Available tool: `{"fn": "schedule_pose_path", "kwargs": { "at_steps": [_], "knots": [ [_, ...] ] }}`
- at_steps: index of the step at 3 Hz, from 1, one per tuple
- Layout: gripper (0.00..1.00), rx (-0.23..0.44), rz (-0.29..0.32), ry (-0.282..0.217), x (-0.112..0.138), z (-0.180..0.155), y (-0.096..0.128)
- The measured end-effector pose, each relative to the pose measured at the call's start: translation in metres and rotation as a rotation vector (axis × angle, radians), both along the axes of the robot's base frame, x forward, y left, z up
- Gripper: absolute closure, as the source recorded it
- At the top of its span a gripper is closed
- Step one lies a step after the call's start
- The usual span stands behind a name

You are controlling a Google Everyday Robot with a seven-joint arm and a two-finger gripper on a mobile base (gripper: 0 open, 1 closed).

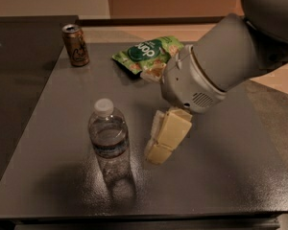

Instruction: Move water bottle near green rice chip bag

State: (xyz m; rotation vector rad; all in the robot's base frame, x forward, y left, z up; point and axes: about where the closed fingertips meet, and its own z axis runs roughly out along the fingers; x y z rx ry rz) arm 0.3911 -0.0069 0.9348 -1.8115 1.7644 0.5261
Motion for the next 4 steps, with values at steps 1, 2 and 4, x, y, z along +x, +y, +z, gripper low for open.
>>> {"fn": "schedule_pose_path", "kwargs": {
  "at_steps": [1,2,4],
  "knots": [
    [0.00,0.044,0.084,0.049,-0.016,-0.007,0.021],
    [0.00,0.088,0.144,0.092,-0.030,-0.008,0.033],
    [0.18,0.143,0.219,0.145,-0.044,-0.006,0.060]
  ]
}}
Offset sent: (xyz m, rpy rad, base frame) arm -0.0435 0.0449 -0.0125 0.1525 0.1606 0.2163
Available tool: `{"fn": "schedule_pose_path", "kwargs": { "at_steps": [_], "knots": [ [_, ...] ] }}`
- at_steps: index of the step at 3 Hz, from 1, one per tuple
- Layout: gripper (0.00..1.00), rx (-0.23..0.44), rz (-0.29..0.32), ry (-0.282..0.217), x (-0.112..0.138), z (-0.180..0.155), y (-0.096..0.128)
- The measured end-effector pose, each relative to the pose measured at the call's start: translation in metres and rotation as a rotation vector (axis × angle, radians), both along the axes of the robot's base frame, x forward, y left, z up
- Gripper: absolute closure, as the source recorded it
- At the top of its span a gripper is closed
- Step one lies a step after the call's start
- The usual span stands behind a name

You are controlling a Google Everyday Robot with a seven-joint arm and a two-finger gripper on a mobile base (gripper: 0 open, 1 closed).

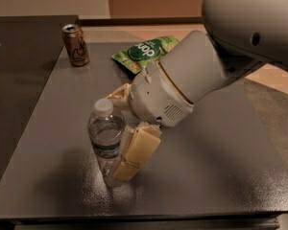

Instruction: Move water bottle near green rice chip bag

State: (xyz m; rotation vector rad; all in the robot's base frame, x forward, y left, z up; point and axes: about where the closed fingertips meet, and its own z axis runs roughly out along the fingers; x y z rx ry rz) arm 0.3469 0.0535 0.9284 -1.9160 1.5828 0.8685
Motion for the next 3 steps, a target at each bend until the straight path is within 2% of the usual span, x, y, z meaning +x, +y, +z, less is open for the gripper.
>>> {"fn": "schedule_pose_path", "kwargs": {
  "at_steps": [1,2,3],
  "knots": [
    [0.41,0.019,0.012,0.015,0.001,0.001,0.010],
    [0.64,0.046,-0.018,0.020,0.006,0.006,0.007],
    [0.87,0.085,-0.149,0.007,0.034,0.018,-0.022]
  ]
}}
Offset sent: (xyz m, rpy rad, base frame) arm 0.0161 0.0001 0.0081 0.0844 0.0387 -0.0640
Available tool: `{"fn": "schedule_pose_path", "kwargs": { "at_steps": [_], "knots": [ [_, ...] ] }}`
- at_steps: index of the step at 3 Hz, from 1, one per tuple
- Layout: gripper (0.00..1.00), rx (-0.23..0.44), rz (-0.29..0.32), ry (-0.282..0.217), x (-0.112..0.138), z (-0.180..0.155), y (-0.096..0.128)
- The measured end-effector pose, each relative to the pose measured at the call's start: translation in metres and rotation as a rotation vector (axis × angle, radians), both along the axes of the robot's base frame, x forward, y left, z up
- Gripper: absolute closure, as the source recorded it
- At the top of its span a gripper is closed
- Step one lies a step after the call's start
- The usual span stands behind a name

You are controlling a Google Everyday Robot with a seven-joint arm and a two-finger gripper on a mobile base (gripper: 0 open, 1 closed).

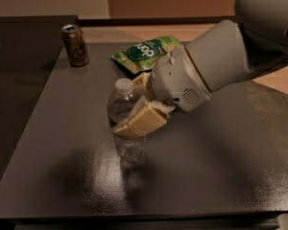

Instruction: Move water bottle near green rice chip bag

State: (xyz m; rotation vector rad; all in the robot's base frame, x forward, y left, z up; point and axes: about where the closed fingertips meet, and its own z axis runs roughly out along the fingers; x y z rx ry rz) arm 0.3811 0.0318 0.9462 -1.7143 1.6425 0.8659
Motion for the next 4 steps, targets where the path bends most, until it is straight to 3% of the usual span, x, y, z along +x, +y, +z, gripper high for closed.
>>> {"fn": "schedule_pose_path", "kwargs": {
  "at_steps": [1,3,4],
  "knots": [
    [1.00,0.039,-0.154,-0.043,0.047,0.017,-0.043],
    [1.00,0.094,-0.406,-0.120,0.153,0.049,-0.115],
    [1.00,0.098,-0.517,-0.125,0.201,0.059,-0.137]
  ]
}}
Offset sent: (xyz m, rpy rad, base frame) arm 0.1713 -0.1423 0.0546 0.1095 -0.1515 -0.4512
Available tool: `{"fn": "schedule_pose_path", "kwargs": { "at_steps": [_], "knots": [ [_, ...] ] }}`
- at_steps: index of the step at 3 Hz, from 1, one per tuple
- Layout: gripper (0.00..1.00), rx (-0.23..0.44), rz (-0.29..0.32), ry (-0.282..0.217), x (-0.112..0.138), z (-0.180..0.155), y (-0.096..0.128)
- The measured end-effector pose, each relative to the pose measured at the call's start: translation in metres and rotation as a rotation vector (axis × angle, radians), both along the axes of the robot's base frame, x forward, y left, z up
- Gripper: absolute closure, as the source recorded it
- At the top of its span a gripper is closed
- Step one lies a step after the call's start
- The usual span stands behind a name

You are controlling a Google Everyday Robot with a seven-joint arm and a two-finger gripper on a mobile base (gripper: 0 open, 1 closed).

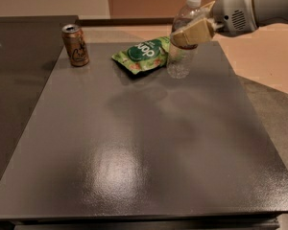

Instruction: Move water bottle near green rice chip bag

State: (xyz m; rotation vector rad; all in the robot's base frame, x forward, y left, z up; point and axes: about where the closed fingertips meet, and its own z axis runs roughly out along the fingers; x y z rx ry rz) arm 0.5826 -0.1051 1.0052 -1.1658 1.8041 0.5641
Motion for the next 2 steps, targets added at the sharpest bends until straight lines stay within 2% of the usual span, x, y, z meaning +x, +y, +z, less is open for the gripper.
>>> {"fn": "schedule_pose_path", "kwargs": {
  "at_steps": [1,2],
  "knots": [
    [1.00,-0.004,-0.070,0.034,0.042,-0.006,-0.012],
    [1.00,-0.011,-0.098,0.069,0.070,-0.019,-0.011]
  ]
}}
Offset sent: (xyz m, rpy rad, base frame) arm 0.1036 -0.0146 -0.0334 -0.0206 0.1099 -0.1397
